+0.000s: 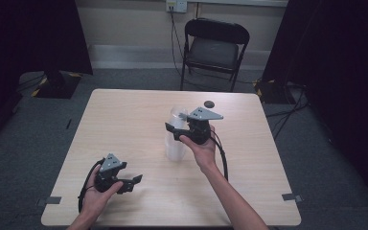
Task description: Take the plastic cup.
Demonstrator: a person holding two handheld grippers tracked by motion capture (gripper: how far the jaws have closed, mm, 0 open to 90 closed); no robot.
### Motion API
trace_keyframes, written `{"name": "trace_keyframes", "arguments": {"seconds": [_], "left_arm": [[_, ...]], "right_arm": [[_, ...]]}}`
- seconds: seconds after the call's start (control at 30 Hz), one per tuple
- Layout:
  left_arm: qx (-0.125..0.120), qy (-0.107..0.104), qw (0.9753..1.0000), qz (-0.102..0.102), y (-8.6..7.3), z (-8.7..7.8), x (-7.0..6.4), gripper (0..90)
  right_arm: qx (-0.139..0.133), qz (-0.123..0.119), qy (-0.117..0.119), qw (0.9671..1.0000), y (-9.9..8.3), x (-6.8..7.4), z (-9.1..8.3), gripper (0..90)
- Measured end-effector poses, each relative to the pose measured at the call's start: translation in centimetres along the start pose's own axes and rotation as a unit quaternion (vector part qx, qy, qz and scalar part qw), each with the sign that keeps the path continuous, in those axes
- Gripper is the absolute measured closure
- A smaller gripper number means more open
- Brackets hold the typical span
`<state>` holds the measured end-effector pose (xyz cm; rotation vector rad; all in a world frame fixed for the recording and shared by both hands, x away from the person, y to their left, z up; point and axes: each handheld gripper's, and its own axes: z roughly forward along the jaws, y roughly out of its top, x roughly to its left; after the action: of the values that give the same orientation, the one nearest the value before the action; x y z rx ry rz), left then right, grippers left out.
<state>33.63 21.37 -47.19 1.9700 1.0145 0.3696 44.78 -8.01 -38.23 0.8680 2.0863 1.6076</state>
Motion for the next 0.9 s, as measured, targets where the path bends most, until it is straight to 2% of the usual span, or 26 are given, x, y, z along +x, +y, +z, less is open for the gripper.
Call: {"name": "trace_keyframes", "arguments": {"seconds": [0.5,0.73,0.9], "left_arm": [[0.002,0.002,1.0000,0.003,0.0,0.0,0.0,18.2],[0.001,0.005,1.0000,-0.008,0.0,0.0,0.1,16.5],[-0.001,0.004,1.0000,-0.005,0.0,0.0,0.1,16.5]], "right_arm": [[-0.013,0.005,0.001,0.9999,1.0,0.0,-0.1,34.5],[-0.021,0.007,0.004,0.9998,1.7,0.0,-0.4,34.8],[-0.025,0.004,0.008,0.9996,2.0,0.2,-0.7,35.1]]}}
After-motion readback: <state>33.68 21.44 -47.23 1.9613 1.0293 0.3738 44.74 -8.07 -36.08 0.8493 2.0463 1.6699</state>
